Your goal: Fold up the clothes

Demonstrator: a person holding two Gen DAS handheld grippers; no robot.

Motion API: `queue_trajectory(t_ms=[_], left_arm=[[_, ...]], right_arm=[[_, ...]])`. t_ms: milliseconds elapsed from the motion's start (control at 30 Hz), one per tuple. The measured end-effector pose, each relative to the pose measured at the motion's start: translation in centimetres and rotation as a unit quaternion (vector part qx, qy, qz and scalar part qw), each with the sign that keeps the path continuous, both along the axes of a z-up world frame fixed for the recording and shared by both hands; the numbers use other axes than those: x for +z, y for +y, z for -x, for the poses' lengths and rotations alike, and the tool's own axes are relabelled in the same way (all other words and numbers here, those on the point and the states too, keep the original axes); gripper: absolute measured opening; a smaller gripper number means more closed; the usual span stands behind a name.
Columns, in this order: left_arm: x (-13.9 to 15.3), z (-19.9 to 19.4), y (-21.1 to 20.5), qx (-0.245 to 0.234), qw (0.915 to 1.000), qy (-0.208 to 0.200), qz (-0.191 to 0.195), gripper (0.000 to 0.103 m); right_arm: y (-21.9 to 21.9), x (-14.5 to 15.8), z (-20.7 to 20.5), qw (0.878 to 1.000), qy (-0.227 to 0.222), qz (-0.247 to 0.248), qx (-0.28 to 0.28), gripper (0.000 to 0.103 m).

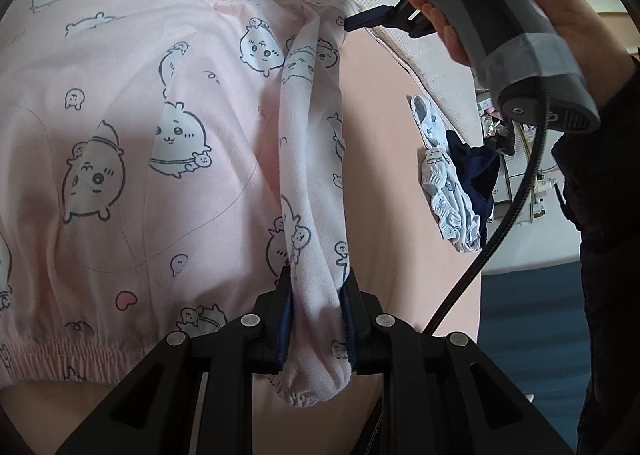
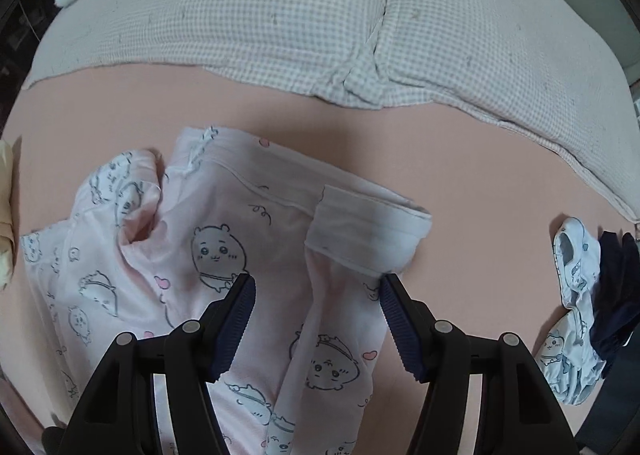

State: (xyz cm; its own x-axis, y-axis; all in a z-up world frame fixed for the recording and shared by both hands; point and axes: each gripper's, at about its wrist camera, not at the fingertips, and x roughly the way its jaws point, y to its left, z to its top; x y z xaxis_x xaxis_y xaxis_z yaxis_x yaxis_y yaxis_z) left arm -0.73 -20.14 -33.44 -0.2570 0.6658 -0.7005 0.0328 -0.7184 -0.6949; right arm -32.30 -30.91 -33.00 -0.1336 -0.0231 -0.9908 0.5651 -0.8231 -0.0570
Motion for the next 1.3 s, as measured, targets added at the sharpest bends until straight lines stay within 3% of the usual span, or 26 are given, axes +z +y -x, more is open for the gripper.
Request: queue_trajectory(t_ms=[200, 367, 700, 800, 867, 1000, 1067, 1100, 1133, 1300], left_arm=[[0.0, 0.0, -0.2, -0.001, 0.9999, -0.003, -0.011, 0.019], [0.1, 0.0, -0.2, -0.004, 0.9998, -0.005, -0.016, 0.019], [0.0, -0.1, 0.2, -0.006, 0.9999, -0.004, -0.009, 0.019], [0.2, -0.1, 0.7, -0.01, 1.0, 0.0, -0.002, 0.019], [0.4, -0.1, 1.0, -0.013, 0.9999, 0.006, 0.007, 0.019], [0.9, -0.1, 1.8, -0.012, 0.9996, 0.016, 0.022, 0.019], [1.2, -0.1, 2.1, -0.006, 0.9992, 0.024, 0.031, 0.019], [1.4, -0.2, 2.2, -0.002, 0.999, 0.028, 0.035, 0.019], [1.5, -0.2, 2.3, -0.004, 0.9989, 0.031, 0.034, 0.019], [1.9, -0.5, 2.0, 0.001, 0.9988, 0.046, 0.017, 0.01]], right_arm=[[-0.1, -3.6, 0.9, 0.999, -0.028, -0.024, -0.021, 0.064], [1.2, -3.3, 1.6, 0.998, -0.048, 0.008, -0.035, 0.064], [6.2, -2.6, 3.9, 0.994, -0.045, 0.009, -0.095, 0.064], [6.9, -1.4, 4.1, 0.993, -0.042, 0.041, -0.104, 0.066], [6.6, -1.2, 3.9, 0.992, -0.053, 0.064, -0.098, 0.066], [3.8, -2.0, 3.6, 0.995, -0.056, 0.058, -0.063, 0.065], [-0.1, -2.2, 2.7, 0.998, -0.034, 0.037, -0.041, 0.047], [-1.4, -2.2, 0.3, 0.999, -0.026, 0.021, -0.029, 0.025], [-1.5, -2.4, -4.2, 0.999, -0.023, 0.014, -0.023, 0.012], [-0.4, -0.5, -4.6, 0.999, -0.019, 0.037, -0.003, 0.01]])
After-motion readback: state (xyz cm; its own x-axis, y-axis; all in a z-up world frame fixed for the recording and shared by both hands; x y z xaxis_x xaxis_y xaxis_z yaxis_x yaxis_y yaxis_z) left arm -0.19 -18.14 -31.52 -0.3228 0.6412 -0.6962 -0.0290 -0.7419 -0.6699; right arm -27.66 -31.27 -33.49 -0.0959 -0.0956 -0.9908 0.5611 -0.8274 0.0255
